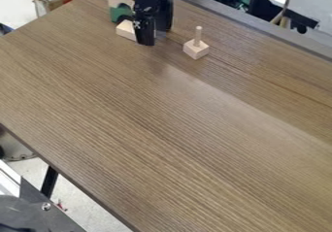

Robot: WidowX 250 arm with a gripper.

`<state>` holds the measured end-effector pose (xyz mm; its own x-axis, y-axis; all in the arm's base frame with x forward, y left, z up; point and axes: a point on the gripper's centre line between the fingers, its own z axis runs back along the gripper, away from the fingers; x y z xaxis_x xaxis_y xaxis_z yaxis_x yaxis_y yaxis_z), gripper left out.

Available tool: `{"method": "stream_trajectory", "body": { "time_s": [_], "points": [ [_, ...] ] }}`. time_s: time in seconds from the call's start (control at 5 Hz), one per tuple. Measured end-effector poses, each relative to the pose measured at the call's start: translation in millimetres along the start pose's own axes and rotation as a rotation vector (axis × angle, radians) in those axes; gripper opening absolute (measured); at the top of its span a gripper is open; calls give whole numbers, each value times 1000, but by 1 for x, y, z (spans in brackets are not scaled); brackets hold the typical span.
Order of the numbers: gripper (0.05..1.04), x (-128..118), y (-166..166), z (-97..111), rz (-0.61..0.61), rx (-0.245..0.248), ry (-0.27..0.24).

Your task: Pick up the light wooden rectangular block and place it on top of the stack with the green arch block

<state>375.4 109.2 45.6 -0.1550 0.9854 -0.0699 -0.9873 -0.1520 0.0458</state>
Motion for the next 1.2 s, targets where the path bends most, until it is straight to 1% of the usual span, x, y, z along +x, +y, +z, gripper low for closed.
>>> {"method": "stream_trajectory", "body": {
  "time_s": [0.2,0.4,0.6,0.8,1.2],
  "points": [
    [999,2,-3,-1,0,0,2],
    [999,3,-4,-6,2,12,7],
    [999,5,-7,-6,1,10,10],
    [998,7,-8,-15,9,34,13],
    [998,13,-12,-17,22,43,18]
  ]
}}
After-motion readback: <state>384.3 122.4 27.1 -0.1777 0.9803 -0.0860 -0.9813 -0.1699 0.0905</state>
